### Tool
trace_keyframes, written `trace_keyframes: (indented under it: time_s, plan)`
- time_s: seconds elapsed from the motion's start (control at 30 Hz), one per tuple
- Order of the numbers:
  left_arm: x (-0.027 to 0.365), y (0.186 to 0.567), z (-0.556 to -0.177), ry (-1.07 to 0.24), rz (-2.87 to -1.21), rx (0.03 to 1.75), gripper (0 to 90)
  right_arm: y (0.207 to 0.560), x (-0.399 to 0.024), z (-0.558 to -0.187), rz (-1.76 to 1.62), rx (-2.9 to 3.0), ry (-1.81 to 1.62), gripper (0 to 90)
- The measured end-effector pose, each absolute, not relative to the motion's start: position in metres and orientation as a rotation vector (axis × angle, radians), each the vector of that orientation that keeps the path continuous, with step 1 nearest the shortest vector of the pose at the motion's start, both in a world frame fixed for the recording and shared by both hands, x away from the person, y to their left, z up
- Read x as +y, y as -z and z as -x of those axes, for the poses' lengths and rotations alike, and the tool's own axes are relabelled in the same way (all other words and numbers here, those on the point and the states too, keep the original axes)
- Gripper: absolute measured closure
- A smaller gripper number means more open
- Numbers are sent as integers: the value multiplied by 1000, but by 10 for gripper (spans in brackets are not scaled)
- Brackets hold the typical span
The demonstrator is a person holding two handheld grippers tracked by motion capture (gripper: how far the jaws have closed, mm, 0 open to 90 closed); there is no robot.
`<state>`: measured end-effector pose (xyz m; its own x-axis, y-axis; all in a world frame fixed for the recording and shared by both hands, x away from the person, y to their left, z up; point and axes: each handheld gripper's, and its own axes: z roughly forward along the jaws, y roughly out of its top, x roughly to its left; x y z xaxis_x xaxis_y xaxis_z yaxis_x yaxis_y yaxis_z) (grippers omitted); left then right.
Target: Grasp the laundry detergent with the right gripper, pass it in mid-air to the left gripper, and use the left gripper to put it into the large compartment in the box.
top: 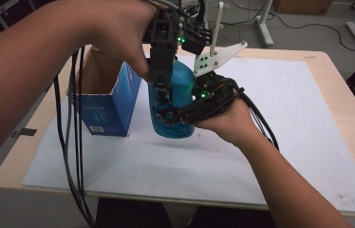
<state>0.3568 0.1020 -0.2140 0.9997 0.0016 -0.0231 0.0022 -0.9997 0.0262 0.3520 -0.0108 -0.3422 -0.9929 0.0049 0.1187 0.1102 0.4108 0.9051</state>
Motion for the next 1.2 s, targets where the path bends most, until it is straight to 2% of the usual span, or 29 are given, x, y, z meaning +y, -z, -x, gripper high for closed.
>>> trace_keyframes:
  time_s: [0.2,0.5,0.67,1.2]
  plan:
    - [102,214,-357,43,-3110,6,304,342,-11,-352,104,-2557,1647,467]
    - [102,215,-357,38,-3111,9,327,343,-11,-353,105,-2559,1644,467]
    - [103,217,-358,38,-3112,9,376,343,-10,-353,105,-2556,1645,467]
    - [102,214,-353,21,-3109,6,386,342,-11,-351,80,-2547,1664,457]
